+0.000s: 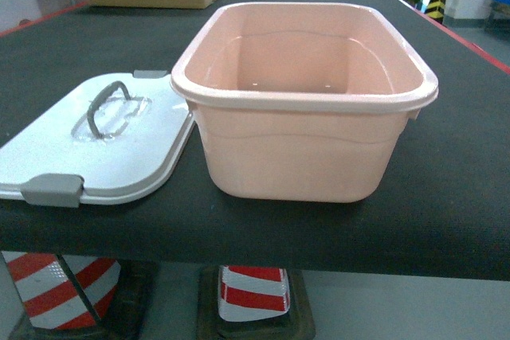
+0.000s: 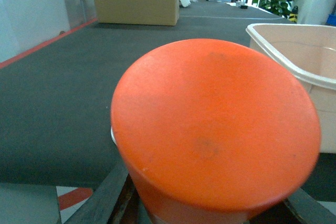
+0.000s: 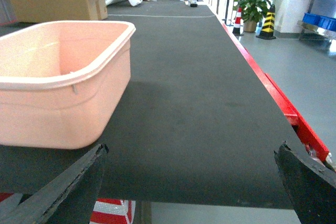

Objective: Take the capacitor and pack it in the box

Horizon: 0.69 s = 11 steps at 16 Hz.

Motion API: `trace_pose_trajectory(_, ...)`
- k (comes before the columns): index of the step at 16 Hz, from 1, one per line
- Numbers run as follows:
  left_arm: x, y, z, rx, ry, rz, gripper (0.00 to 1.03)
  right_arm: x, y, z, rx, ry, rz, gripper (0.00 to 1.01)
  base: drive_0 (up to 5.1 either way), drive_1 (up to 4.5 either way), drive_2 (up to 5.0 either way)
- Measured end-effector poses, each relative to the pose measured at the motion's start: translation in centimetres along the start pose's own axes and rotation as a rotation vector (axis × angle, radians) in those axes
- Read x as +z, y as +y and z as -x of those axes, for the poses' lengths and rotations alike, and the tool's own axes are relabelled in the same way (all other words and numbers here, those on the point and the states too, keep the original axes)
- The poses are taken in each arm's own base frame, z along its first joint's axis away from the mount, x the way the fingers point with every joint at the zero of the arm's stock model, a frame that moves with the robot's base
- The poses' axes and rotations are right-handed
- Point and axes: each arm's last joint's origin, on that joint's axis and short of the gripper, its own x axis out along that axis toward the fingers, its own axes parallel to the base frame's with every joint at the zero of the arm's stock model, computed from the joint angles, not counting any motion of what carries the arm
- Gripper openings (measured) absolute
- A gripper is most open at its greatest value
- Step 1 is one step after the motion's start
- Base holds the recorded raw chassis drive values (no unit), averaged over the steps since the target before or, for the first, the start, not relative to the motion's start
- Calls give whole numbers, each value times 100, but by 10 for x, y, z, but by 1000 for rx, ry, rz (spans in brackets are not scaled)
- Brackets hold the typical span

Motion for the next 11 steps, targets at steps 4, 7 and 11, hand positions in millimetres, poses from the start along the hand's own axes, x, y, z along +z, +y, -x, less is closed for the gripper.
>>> trace_pose_trajectory(4,0,0,0,-1,-3,0,44,0,0,0,-1,-3,0,98,0,0,0)
trace_pose_trajectory(7,0,0,0,-1,2,0,44,0,0,0,0,1,0,98,0,0,0)
trace_pose_trajectory(11,0,0,0,0,0,0,44,0,0,0,-1,0,0,98,0,0,0)
